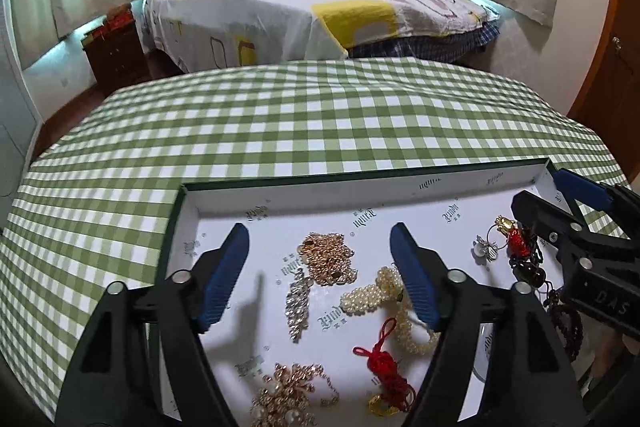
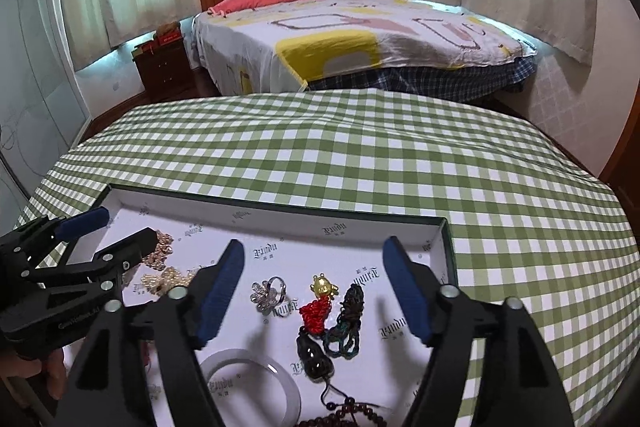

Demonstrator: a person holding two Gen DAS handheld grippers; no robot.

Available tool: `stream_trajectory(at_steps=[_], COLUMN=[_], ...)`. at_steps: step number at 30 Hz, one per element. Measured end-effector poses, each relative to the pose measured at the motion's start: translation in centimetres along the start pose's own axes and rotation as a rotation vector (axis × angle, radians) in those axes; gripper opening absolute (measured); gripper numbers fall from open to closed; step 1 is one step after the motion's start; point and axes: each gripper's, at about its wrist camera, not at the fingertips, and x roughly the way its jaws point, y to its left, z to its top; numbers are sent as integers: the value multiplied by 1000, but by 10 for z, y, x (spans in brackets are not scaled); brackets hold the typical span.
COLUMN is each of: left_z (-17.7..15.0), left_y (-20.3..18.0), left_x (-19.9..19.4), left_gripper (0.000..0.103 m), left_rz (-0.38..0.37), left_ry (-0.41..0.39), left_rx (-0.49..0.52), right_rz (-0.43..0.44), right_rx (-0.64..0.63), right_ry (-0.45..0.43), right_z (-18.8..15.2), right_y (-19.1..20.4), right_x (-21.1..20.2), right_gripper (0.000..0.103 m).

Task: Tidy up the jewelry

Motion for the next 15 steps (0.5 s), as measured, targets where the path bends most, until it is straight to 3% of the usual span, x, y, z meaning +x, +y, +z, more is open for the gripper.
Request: stream_trajectory(at_steps=[6, 15], left_z=[-11, -59], left_y=[3, 6], left_x=[-37, -105], left_gripper=[91, 97], left_rz=[26, 63], left_ry=[-69, -104], left_rx=[-8, -25], right_rz=[-29, -65], right_rx=[10, 26], right_ry=[-53, -69], right_z=[-10, -51], right_y=[2, 9], right_x=[-32, -80], right_gripper=[82, 84])
